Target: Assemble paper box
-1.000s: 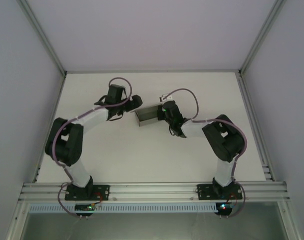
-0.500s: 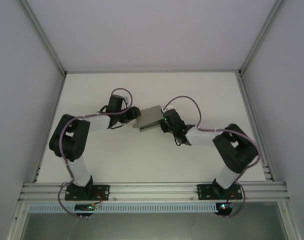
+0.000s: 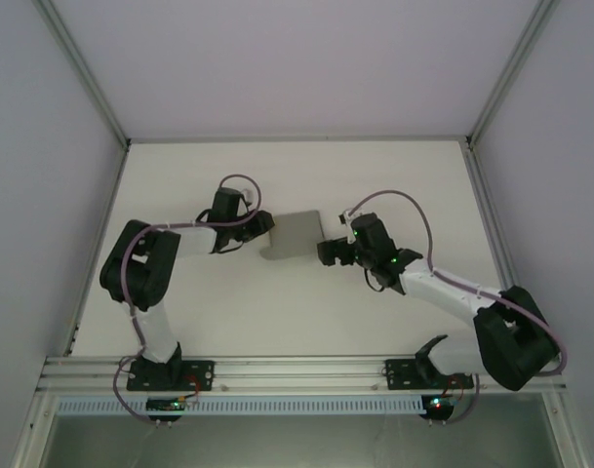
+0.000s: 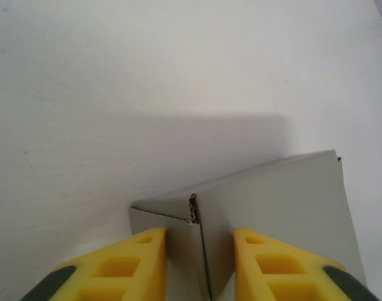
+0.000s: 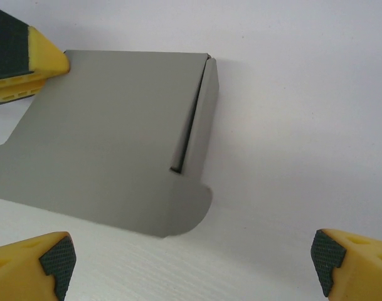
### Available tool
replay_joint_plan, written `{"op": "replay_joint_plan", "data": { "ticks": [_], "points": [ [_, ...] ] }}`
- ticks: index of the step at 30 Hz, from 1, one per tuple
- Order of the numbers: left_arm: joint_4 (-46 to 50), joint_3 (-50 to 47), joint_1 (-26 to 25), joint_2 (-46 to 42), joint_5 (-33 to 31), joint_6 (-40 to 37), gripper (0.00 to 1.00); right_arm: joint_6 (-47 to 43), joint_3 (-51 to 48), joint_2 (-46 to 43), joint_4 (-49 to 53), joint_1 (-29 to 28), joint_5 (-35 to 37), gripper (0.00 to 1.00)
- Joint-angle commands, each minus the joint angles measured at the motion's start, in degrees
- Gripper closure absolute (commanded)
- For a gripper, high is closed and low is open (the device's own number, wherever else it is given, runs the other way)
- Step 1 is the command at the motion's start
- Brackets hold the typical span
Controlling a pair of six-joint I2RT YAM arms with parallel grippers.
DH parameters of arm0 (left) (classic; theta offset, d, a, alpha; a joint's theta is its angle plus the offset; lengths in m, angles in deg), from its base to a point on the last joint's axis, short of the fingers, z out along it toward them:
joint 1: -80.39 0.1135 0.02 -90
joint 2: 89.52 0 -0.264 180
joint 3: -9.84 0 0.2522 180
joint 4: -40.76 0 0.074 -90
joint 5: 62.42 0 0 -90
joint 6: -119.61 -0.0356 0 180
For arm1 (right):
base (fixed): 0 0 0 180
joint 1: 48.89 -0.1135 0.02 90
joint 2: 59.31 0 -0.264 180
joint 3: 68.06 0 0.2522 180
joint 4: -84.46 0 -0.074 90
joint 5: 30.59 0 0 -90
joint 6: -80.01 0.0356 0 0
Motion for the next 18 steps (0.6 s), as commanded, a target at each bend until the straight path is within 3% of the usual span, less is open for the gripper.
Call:
{"op": "replay_joint_plan", "data": {
  "ticks": [1,8,12,18],
  "points": [
    [5.80,-3.08,1.13,4.15,-0.63,-0.61,0.80,2.85,5.27,4.81,1.88,3.68,-7.97,0.01],
    [2.56,-5.97,3.31,4.82,0.48,-0.12,0.88,12.40,17.84,20.29,3.31,9.67,-26.55,0.01],
    [-0.89,-7.66,4.71,5.74,2.62,1.08,0.90,14.64,21.79,26.42,5.27,10.17,-29.74,0.03],
    [-1.50,-7.34,5.22,7.06,3.51,0.38,0.90,17.79,24.48,33.18,2.48,10.40,-39.32,0.13]
  ]
}}
